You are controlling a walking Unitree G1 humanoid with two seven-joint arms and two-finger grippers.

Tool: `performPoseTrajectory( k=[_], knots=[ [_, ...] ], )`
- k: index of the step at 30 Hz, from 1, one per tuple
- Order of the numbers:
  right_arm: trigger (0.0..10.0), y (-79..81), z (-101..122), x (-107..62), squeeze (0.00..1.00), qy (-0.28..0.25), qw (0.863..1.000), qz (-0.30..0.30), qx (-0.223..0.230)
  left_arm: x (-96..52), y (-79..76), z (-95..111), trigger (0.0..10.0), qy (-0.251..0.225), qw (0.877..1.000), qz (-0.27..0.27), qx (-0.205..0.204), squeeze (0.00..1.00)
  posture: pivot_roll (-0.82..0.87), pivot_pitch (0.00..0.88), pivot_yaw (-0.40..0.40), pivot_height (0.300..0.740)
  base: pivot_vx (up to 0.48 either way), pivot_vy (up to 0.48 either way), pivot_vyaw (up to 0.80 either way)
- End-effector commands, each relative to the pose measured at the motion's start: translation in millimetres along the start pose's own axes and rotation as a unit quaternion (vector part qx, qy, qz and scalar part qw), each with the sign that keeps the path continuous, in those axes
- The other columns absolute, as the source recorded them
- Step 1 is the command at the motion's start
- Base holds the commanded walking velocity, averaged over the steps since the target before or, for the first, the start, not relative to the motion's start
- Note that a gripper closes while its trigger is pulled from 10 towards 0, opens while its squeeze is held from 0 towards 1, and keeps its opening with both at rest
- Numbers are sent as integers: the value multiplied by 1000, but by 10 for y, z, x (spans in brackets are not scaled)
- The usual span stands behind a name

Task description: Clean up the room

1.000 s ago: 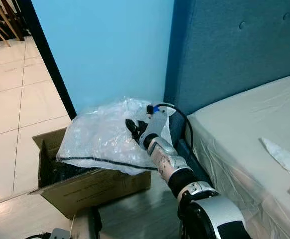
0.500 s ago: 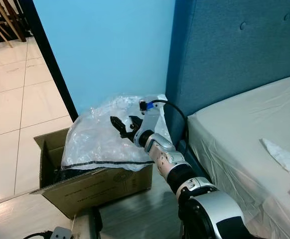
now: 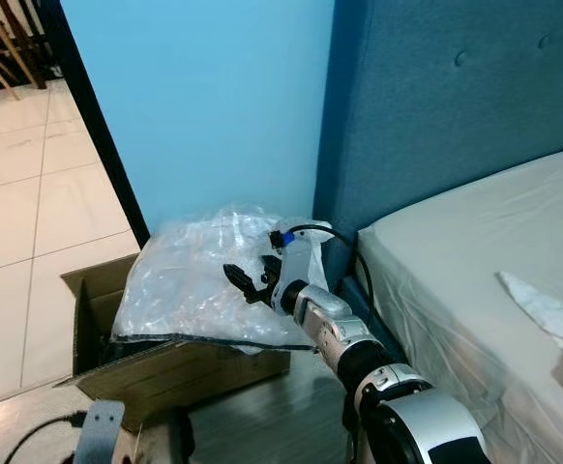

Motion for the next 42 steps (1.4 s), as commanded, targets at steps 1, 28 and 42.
performPoseTrajectory(
  k=[1,28,42],
  knots=[
    [10000,-31,15,-38,0,-12,1000,7,27,-1,259,-111,10000,25,998,50,10,0,-27,53,-1,468,0,0,0],
    [10000,-170,-101,-217,0,-8,998,21,67,-735,2253,2245,10000,-368,856,358,55,0,-10,24,-17,468,0,0,0],
    [10000,-36,-87,-117,0,-11,997,35,74,-818,631,2279,10000,-453,803,-378,-83,0,-1,41,7,468,0,0,0]
  ],
)
Point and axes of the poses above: a point about 5 cm out from each wrist's last joint towards the gripper, its own x axis pointing out of the wrist towards the gripper, its own z axis along the axis of the wrist's last joint, y = z × x, the point moved 2 cm from there along x, pointing out of the wrist towards the gripper, and after that the axes turned 7 degrees about x, right-handed, at the moved point
